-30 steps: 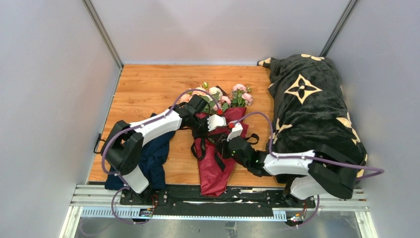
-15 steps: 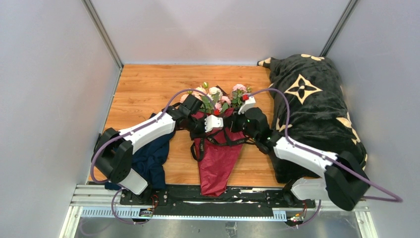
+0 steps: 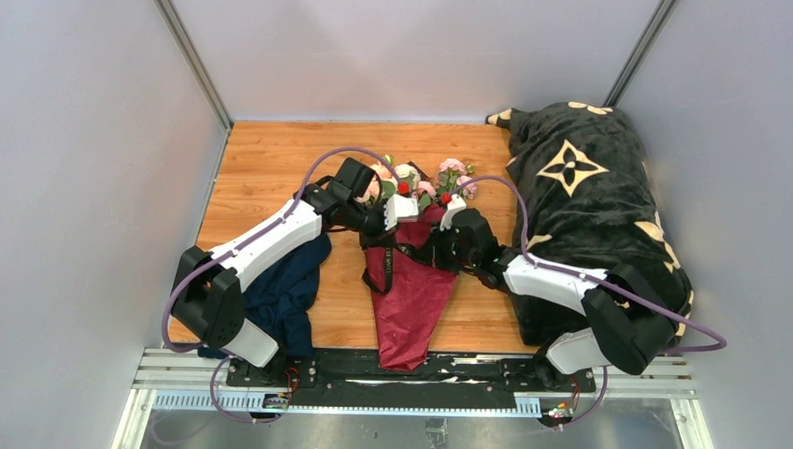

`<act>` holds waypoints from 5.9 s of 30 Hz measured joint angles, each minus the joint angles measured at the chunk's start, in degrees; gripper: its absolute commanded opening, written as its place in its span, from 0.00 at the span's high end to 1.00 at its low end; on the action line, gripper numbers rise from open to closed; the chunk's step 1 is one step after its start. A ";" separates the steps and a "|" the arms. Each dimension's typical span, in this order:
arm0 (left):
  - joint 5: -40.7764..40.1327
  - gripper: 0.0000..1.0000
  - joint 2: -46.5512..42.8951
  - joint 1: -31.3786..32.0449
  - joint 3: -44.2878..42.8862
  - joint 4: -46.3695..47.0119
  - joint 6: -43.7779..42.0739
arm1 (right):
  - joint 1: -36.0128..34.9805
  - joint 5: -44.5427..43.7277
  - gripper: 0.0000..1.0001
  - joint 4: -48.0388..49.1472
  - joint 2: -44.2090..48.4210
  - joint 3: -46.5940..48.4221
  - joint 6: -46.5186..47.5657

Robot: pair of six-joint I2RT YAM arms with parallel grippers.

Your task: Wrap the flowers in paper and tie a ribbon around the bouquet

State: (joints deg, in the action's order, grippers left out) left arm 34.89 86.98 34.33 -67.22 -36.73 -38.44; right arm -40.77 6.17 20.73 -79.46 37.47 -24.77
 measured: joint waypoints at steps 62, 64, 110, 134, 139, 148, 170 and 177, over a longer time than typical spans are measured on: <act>-5.46 1.00 -0.09 -0.85 0.68 4.20 12.26 | 7.52 3.87 1.00 -33.92 1.84 21.38 10.27; -4.50 1.00 -0.26 -0.85 0.63 3.58 12.28 | 7.48 3.87 1.00 -26.58 -0.26 21.09 8.11; -5.05 1.00 -0.81 -2.49 1.49 8.02 17.27 | -16.90 -14.19 0.46 -30.03 4.48 3.48 -8.81; -9.66 0.33 1.05 -2.56 2.45 7.98 14.78 | -16.85 -28.72 0.94 -21.16 -15.43 11.69 -11.50; -11.08 0.26 1.11 -4.22 0.28 -0.94 5.33 | -16.39 -28.48 0.90 -22.14 -12.76 9.94 -10.12; -10.71 0.25 0.66 -12.50 4.39 -8.31 -18.78 | -14.64 -23.69 0.82 -22.88 -11.21 9.49 -6.34; -14.75 0.26 7.10 -7.56 12.59 9.46 -13.53 | -14.56 -22.56 0.90 -28.22 -8.48 11.13 -3.72; -17.77 1.00 9.53 -4.57 12.26 12.76 -12.11 | -14.56 -22.69 0.80 -29.38 -7.34 11.56 -3.50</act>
State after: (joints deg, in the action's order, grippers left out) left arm 17.12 96.51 29.76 -54.96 -23.97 -50.54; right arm -55.33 -16.51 -8.64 -86.80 49.04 -28.27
